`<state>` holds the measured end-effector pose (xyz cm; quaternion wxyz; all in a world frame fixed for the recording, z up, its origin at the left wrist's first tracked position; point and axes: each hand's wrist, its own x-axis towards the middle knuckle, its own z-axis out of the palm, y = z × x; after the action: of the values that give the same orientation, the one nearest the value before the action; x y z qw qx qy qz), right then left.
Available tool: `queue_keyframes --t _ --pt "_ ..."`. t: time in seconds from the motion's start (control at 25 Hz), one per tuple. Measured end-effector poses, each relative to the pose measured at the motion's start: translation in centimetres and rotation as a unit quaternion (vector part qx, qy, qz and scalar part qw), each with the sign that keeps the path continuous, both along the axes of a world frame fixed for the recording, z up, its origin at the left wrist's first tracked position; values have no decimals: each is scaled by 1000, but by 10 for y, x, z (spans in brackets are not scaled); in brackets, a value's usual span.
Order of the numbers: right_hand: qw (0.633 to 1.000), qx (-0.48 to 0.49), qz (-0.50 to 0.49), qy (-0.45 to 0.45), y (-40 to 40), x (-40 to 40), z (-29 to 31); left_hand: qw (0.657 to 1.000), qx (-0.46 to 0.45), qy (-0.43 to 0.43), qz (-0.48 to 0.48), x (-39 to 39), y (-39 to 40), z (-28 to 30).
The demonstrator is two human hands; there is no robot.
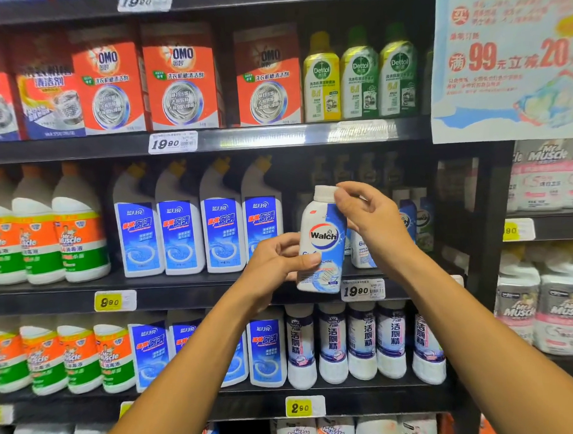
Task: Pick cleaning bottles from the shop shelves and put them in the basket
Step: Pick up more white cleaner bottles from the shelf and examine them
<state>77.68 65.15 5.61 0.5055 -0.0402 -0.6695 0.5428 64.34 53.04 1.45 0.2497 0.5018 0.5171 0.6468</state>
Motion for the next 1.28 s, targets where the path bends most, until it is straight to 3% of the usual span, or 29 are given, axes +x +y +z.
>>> queue_keyframes --t 0.16,0.56,0.64,0.76,0.84,1.04,1.28 --pt "996 32 63 -61 7 8 -13 1000 -14 -9 -12 0 0 3" --pt "996 75 3 -55 8 10 -12 998 -28 -27 -56 2 4 0" --pt "995 24 69 -71 15 9 -15 1000 -6 1 7 9 1 2" --pt "983 -42 146 -102 22 8 -24 975 -1 137 173 23 0 2" --pt "981 -48 158 -100 24 7 -27 967 1 163 197 29 0 1" --pt "993 12 99 -67 26 15 -18 999 -22 22 26 20 4 4" --pt "995 71 3 -71 35 35 -21 999 -27 14 -34 24 40 -6"
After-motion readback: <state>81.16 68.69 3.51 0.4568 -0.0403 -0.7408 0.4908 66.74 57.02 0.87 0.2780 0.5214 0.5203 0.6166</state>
